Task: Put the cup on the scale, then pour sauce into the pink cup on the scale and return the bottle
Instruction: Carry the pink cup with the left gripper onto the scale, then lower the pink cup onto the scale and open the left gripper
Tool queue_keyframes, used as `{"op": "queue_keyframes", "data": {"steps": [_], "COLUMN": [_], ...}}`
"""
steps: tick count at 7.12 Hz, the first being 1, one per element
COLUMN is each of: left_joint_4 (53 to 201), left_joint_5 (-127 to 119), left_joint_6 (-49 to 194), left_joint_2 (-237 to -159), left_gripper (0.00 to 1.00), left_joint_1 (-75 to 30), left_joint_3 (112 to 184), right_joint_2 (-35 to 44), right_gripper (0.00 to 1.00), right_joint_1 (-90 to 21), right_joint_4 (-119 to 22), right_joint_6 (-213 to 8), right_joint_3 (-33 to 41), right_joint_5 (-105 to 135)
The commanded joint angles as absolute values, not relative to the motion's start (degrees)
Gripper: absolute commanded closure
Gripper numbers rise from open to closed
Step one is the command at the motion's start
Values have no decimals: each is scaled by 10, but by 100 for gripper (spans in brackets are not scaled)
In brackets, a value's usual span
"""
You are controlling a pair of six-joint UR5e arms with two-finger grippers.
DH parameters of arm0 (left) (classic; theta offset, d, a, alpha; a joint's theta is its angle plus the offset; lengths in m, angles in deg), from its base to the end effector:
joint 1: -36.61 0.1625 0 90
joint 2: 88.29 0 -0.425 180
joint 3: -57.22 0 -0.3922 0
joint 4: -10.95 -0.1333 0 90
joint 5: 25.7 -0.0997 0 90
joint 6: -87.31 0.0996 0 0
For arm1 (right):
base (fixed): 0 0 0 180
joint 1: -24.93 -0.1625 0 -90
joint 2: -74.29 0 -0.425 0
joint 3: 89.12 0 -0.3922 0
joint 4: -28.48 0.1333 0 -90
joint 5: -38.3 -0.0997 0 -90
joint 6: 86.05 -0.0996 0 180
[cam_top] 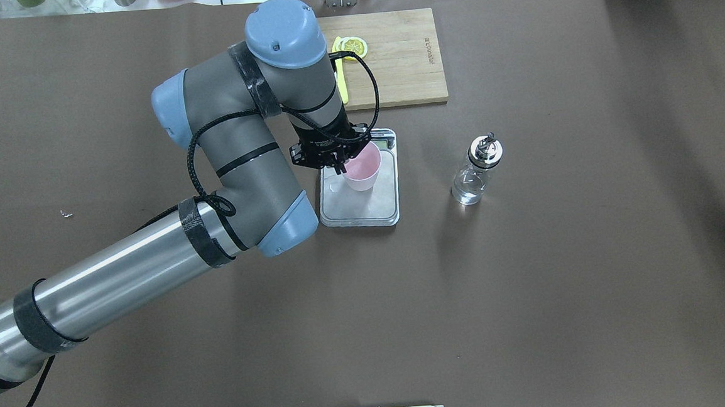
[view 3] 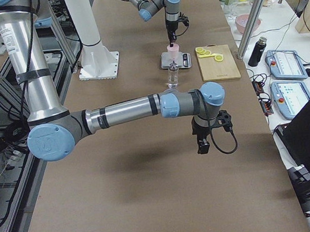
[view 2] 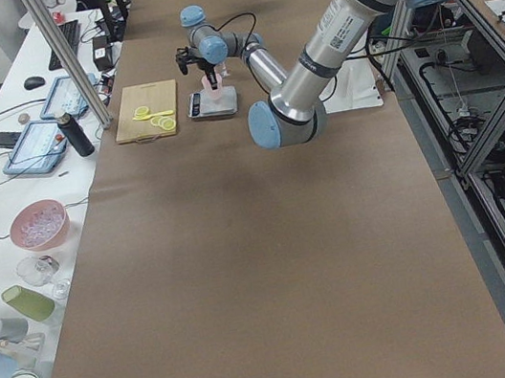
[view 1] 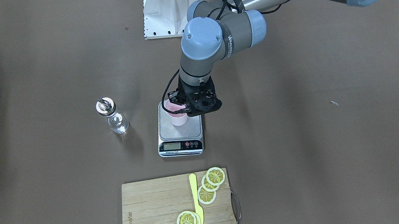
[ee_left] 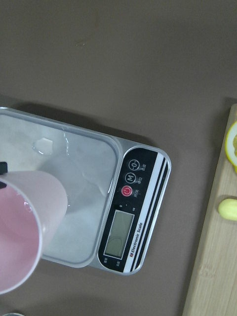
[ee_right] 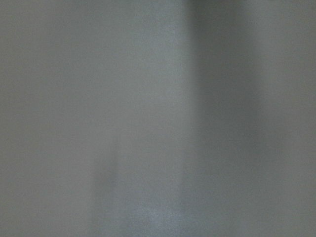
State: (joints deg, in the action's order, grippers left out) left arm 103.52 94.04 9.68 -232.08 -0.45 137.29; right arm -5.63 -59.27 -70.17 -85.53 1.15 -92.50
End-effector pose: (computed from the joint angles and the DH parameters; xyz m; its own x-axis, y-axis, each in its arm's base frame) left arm 0.5536 -0.5232 0.1292 0.5879 -0.2109 -0.7810 0.1131 0.9774 -0.1788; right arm 0.0111 -0.5661 0.5829 0.7502 -0.1048 0.6528 0.1078 0.9935 0.0356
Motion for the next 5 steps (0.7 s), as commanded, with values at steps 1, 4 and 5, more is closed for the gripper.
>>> {"op": "queue_keyframes", "data": {"steps": [1, 4, 5], "left_joint_4": [1040, 1055, 1084], "left_joint_5": [939, 938, 933], "left_joint_6": [96, 102, 104], "left_joint_2": [-2321, -2320, -2316], "left_gripper": [100, 83, 38], "left_joint_1": [7, 8, 6], "left_joint_3": [1372, 1372, 1372], "right_joint_2": [-57, -58, -58], "right_gripper": [0, 0, 0], "right_joint_1": [-593, -593, -593], "right_joint_4": [-701, -701, -701], "right_joint_6": [-855, -855, -855], "right_joint_3": [11, 11, 11], "right_joint_5": [-924, -922, -921]}}
